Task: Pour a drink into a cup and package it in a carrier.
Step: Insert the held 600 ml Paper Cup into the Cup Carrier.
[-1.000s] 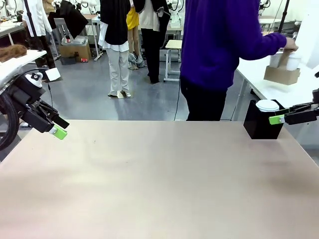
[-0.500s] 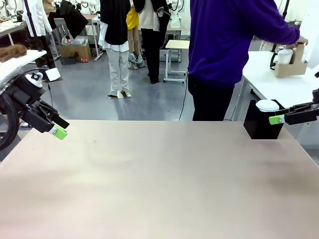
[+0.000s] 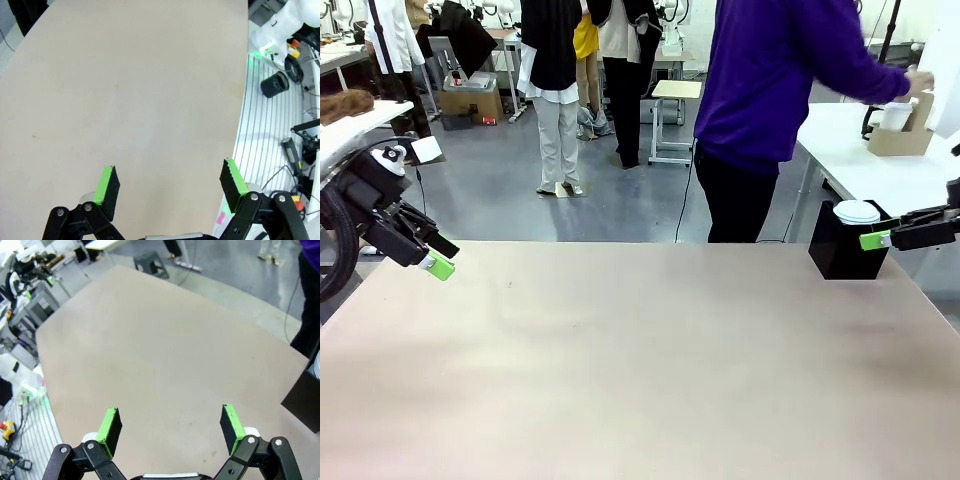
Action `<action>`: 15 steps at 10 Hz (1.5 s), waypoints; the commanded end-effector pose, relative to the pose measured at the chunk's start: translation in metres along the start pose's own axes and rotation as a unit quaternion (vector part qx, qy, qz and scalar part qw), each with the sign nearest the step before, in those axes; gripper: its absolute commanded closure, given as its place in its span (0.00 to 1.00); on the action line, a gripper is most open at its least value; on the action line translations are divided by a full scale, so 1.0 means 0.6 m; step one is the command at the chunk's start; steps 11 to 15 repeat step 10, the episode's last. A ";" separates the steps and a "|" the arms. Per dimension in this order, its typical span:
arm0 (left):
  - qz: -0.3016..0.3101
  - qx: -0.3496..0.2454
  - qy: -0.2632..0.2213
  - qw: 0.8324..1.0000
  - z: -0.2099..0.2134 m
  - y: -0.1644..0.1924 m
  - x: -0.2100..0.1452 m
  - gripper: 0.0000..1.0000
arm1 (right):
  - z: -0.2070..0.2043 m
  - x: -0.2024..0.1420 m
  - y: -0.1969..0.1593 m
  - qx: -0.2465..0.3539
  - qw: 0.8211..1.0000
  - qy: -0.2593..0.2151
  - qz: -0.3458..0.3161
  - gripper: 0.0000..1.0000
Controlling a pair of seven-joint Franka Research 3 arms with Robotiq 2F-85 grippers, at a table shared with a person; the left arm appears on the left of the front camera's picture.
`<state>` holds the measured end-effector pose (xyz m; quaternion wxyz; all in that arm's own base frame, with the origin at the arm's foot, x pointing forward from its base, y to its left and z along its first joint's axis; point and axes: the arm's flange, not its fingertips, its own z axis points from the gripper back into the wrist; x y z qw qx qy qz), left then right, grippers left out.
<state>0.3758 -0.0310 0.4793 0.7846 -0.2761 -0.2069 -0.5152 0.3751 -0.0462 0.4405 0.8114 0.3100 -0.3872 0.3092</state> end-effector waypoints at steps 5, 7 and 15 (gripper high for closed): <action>-0.003 0.001 -0.004 1.000 0.001 -0.001 -0.001 0.00 | 0.003 0.001 0.002 0.006 1.000 -0.005 -0.003 0.00; -0.003 0.001 -0.004 1.000 0.001 -0.001 -0.001 0.00 | 0.003 0.001 0.002 0.006 1.000 -0.005 -0.003 0.00; -0.003 0.001 -0.004 1.000 0.001 -0.001 -0.001 0.00 | 0.003 0.001 0.002 0.006 1.000 -0.005 -0.003 0.00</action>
